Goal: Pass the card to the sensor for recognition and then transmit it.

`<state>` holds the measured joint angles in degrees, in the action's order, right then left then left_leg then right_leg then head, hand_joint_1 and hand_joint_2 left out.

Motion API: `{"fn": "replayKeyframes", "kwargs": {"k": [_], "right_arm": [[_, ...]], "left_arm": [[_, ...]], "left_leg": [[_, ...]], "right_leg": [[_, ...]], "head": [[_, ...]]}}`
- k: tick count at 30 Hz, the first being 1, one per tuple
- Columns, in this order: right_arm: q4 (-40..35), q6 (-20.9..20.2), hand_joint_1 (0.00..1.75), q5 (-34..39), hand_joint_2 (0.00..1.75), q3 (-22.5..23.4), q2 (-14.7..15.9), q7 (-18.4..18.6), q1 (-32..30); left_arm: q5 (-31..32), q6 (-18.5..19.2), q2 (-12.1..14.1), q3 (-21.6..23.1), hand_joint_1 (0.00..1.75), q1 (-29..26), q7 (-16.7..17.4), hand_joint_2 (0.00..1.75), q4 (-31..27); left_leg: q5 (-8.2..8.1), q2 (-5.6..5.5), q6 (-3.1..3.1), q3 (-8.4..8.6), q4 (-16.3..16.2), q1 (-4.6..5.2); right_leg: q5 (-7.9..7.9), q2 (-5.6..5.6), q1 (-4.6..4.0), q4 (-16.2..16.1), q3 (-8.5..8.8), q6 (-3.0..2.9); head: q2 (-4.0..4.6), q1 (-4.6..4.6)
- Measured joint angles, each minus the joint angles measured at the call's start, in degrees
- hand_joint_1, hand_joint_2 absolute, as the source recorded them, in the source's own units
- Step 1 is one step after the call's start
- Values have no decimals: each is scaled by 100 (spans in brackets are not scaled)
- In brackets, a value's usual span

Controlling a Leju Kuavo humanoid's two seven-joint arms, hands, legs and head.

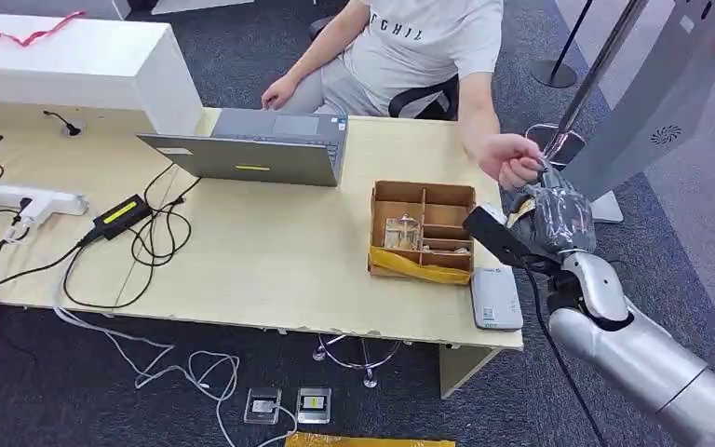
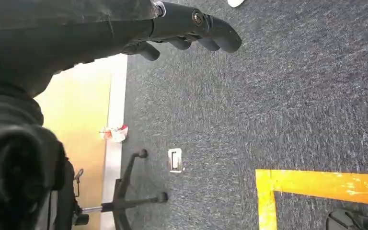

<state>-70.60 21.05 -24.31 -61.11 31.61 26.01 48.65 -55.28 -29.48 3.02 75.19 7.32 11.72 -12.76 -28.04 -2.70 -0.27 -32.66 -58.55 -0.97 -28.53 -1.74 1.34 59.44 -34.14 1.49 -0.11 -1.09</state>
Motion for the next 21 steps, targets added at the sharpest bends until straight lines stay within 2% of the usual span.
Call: {"fn": "replayKeyframes", "kwargs": {"k": [7,12,21], "right_arm": [[107,-42,175,24,175,2,-11,-48,-169],[269,-81,175,110,175,2,-55,-241,-410],[603,61,175,308,175,9,-138,-402,-951]], "left_arm": [[-9,0,0,0,0,-1,20,0,0],[-48,-61,0,-2,0,-2,20,0,0],[-39,-68,0,-2,0,-1,-22,0,0]], "left_leg": [[0,4,0,1,0,0],[0,3,0,0,0,0],[-1,4,-1,0,0,0]], "right_leg": [[0,-3,0,0,0,0],[0,-2,0,0,0,0],[0,-2,0,0,-1,0]], "head": [[0,0],[0,0],[0,0]]}}
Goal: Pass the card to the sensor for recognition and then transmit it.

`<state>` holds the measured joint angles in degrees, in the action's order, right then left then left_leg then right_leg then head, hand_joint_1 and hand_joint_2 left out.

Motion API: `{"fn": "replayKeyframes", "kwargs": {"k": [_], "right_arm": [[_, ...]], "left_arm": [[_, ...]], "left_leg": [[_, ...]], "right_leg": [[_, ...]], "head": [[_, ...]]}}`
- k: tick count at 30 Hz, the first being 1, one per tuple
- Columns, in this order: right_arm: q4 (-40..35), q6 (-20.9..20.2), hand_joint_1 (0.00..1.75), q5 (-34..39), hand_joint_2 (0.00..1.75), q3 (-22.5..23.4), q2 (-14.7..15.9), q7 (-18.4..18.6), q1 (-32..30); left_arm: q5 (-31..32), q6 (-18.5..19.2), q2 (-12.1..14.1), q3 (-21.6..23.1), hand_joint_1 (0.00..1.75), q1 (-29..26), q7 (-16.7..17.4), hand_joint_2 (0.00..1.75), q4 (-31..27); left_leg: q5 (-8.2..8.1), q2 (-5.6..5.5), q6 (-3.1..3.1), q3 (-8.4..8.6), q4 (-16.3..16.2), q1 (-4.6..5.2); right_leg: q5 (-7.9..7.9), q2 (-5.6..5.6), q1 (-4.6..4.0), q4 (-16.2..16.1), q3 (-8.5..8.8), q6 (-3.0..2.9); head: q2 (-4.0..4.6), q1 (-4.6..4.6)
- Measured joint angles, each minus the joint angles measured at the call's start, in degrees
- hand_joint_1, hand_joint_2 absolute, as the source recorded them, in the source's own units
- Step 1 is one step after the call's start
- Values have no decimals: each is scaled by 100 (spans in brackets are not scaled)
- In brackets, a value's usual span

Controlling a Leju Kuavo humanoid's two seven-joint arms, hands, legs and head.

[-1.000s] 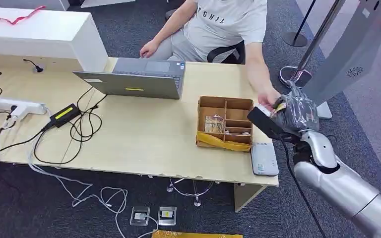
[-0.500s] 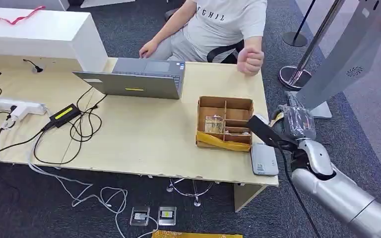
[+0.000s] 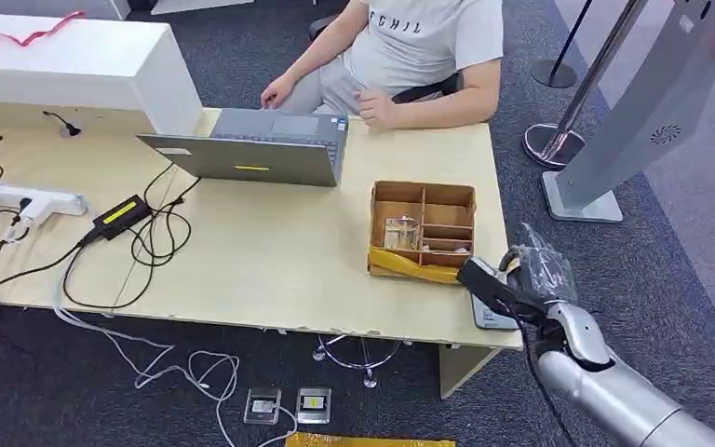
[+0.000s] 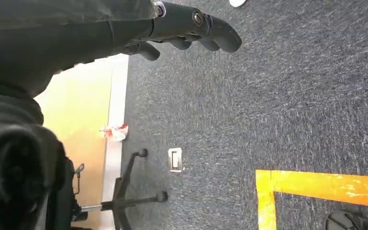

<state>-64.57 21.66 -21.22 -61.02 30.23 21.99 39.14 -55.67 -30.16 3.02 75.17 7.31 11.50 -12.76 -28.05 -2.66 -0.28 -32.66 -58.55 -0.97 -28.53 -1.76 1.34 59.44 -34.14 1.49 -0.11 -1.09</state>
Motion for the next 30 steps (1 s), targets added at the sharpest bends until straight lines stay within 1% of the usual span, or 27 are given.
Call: {"fn": "replayKeyframes", "kwargs": {"k": [8,16,18,21,23,30], "right_arm": [[169,57,175,105,175,48,-46,-79,-241],[265,81,175,105,175,98,-90,-94,-284],[293,114,175,201,175,107,-98,-147,-308],[374,289,175,293,175,225,-125,-332,-498],[411,343,175,299,175,278,-140,-415,-571],[547,308,175,326,175,430,-205,-415,-667]], "left_arm": [[39,4,0,0,0,0,-20,0,0],[42,4,0,2,0,0,-20,0,0],[46,2,0,2,0,1,-48,0,0],[57,4,0,2,0,-1,-87,0,0],[61,11,0,2,0,-3,-98,0,0],[50,20,0,7,0,-2,-124,0,0]], "left_leg": [[0,3,0,2,0,0],[0,6,0,3,0,0],[0,6,0,7,0,0],[-4,5,-5,11,0,0],[-10,21,-8,22,1,0],[-9,40,-8,34,0,0]], "right_leg": [[0,-2,0,0,0,0],[0,-5,0,0,0,0],[0,-6,0,-1,1,0],[-1,-5,-1,-1,7,0],[0,-23,-1,-1,10,0],[4,-30,-1,-1,17,-3]], "head": [[0,0],[0,0],[0,0],[0,-2],[0,-2],[0,0]]}}
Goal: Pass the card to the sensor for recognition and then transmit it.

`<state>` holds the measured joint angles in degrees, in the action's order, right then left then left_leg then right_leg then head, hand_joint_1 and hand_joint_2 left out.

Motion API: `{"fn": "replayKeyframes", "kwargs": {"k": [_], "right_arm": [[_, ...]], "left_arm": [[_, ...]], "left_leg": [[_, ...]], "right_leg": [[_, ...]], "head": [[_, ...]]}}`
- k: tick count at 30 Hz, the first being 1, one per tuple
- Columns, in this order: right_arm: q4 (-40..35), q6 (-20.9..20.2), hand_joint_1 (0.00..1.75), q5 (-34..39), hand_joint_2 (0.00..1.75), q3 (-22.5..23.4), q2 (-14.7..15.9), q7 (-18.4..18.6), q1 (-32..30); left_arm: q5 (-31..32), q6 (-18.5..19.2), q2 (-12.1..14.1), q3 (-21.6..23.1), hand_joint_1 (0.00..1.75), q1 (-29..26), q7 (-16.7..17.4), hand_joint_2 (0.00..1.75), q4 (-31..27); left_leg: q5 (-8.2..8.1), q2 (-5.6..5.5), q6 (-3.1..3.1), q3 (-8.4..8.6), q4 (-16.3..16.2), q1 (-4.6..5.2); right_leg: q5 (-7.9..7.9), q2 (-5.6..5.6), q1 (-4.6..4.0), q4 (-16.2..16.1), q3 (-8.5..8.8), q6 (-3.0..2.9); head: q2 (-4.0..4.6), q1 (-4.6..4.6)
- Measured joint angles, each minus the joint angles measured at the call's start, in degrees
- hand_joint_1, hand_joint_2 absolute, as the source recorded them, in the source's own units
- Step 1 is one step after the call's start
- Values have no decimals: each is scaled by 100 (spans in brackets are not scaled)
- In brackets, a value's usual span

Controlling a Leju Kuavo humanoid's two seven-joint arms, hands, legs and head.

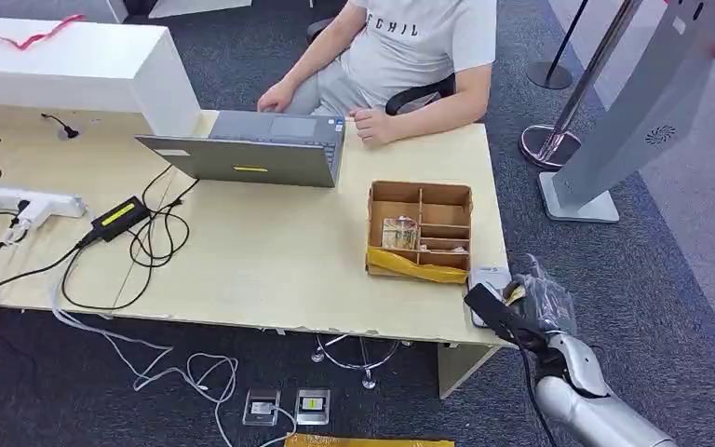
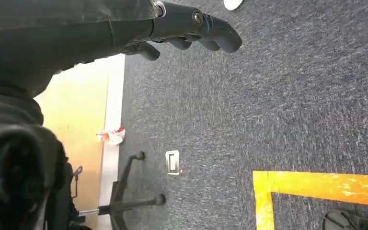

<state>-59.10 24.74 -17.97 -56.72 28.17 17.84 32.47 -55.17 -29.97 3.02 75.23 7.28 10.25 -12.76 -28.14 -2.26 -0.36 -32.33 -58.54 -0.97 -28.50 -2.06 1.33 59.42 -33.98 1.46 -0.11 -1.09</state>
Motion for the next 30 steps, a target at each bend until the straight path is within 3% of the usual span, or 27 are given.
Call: {"fn": "replayKeyframes", "kwargs": {"k": [8,26,27,28,30], "right_arm": [[0,-111,175,-85,175,149,-11,129,-2],[2,-61,175,-46,175,258,-26,28,-18],[-166,-9,175,-144,175,383,-17,127,25],[-788,-172,175,-494,175,531,68,494,476],[-1044,-356,175,-546,175,557,120,706,799]], "left_arm": [[0,7,0,0,0,0,-37,0,0],[0,22,-2,0,0,0,-50,0,0],[20,52,-2,2,0,0,-53,0,0],[107,55,0,28,0,0,-66,0,0],[144,59,0,33,0,0,-77,0,0]], "left_leg": [[0,1,0,4,0,0],[0,1,0,3,0,0],[1,1,0,0,0,0],[1,7,0,-3,0,0],[2,6,0,-4,0,1]], "right_leg": [[0,-2,0,0,4,0],[0,-1,0,0,4,0],[2,-1,0,1,5,1],[6,-7,1,2,-2,0],[6,-6,1,2,-4,0]], "head": [[0,-2],[0,0],[0,0],[0,0],[-2,0]]}}
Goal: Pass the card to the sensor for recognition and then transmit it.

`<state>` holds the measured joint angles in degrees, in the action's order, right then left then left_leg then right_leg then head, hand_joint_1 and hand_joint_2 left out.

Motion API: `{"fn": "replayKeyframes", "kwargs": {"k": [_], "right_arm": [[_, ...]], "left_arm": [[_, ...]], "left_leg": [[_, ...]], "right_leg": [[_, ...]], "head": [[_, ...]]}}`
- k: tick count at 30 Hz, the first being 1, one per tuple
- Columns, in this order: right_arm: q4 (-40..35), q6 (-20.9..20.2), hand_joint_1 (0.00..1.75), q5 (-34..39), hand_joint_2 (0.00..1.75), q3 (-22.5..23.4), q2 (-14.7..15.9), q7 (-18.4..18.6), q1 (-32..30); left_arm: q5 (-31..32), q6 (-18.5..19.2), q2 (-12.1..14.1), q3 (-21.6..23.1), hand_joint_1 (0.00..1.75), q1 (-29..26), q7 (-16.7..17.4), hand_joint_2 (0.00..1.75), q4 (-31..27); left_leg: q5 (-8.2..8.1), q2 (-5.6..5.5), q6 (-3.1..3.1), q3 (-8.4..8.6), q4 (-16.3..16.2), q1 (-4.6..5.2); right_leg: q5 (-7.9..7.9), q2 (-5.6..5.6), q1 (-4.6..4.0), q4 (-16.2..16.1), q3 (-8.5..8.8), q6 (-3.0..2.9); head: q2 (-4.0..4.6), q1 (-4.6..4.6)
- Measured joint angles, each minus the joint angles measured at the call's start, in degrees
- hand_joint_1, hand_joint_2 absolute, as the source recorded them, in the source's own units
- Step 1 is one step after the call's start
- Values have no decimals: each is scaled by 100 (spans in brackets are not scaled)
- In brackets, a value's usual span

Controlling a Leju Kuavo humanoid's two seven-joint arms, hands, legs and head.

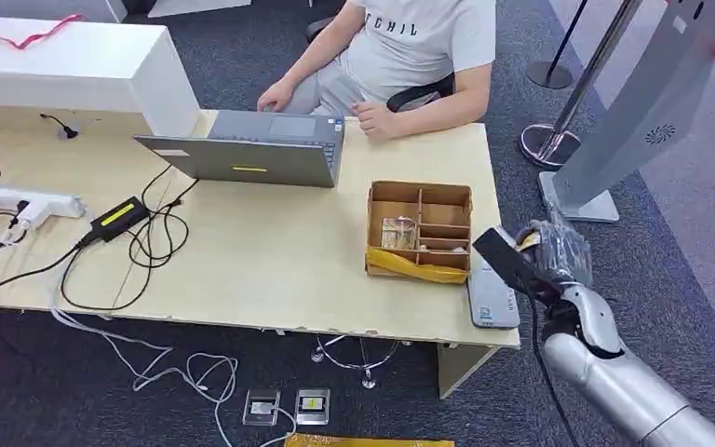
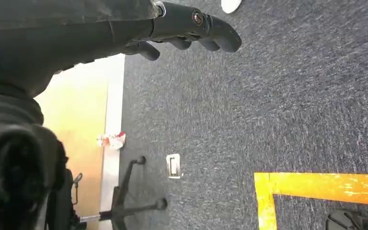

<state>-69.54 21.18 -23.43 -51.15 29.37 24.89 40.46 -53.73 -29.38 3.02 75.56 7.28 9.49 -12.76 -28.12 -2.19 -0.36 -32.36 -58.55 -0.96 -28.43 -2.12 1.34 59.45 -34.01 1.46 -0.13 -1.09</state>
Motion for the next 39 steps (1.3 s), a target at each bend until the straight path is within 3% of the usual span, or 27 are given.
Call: {"fn": "replayKeyframes", "kwargs": {"k": [5,9,15,18,26,39], "right_arm": [[-628,-405,175,-96,175,-7,101,429,961],[-794,-418,175,-94,175,-15,107,547,1374],[-838,-359,175,-39,175,-76,88,499,1572],[-704,-243,175,-90,175,-328,-107,232,1875],[-239,-171,175,-118,175,-712,-551,-78,1797],[170,-169,175,-107,175,-909,-767,-107,1673]], "left_arm": [[101,4,2,101,0,0,-2,0,0],[116,7,0,111,0,0,13,0,0],[134,11,-2,131,0,1,20,0,0],[101,7,-13,144,0,3,20,0,0],[77,9,-18,142,0,9,125,0,0],[85,-11,-20,144,0,8,122,0,0]], "left_leg": [[1,0,-1,-4,0,0],[1,-5,-1,-5,0,-2],[1,-2,-1,-17,0,0],[0,2,-3,-13,1,-7],[2,-18,-6,-21,0,-14],[2,-17,-6,-19,0,-14]], "right_leg": [[0,0,0,0,-5,0],[-1,2,-2,0,-3,-1],[0,3,0,0,-11,-1],[-1,-4,-6,1,-13,-1],[-3,11,-13,1,-13,-5],[-4,10,-13,0,-13,-6]], "head": [[2,0],[2,-2],[2,0],[2,0],[2,-2],[0,-2]]}}
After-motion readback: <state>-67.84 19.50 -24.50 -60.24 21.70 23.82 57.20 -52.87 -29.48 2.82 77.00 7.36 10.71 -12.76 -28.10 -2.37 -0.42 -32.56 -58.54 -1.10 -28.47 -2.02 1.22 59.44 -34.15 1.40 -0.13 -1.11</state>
